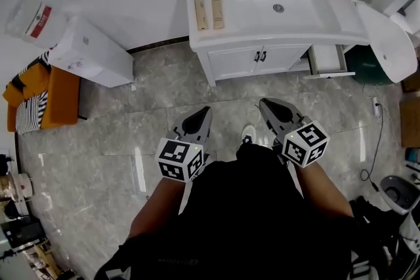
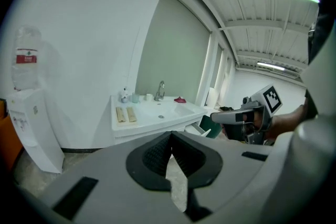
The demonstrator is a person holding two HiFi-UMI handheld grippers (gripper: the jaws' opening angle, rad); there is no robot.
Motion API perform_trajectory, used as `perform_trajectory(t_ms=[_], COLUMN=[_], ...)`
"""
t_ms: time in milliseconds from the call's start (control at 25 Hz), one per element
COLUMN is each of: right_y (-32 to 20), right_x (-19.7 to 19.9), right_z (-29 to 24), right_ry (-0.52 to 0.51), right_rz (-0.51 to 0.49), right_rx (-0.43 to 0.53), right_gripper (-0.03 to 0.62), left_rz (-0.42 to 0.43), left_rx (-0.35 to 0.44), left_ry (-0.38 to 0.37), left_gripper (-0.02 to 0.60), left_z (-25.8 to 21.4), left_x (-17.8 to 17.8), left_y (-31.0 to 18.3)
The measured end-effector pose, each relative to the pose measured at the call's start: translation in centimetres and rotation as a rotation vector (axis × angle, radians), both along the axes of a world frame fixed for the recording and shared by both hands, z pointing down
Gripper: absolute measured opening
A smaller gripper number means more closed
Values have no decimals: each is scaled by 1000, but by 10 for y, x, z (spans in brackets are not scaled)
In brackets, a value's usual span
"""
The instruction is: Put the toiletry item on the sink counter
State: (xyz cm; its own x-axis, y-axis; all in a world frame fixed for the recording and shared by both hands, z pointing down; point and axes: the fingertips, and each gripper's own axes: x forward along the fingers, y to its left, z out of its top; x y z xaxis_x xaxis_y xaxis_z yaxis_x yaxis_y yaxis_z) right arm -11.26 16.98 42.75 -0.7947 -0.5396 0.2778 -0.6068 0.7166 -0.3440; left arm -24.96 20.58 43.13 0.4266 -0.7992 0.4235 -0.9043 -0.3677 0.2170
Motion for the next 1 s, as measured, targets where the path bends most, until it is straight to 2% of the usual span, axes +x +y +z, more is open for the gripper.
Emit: perform_trajectory(t_ms=[160,560,800,1000], right_y=[-43,-111,-126,-145], right_x=[7,24,13,0], right_z=[-3,14,24,29], right_ry=[-9,3,-9,-5], right_rz=[-25,-91,-121,-126], right_rx=[10,-28,-65,-66], right_gripper=[-2,-2,-2,-2], left_rz=[18,-31,-65,-96], left_rx=[12,-33,-76,-80], left_ry=[-21,-28,-41,-41], left_gripper=[5,6,5,5], left_z=[-5,7,15,20], left_x=[20,46,35,16], left_y=[-44,-115,-124,-141])
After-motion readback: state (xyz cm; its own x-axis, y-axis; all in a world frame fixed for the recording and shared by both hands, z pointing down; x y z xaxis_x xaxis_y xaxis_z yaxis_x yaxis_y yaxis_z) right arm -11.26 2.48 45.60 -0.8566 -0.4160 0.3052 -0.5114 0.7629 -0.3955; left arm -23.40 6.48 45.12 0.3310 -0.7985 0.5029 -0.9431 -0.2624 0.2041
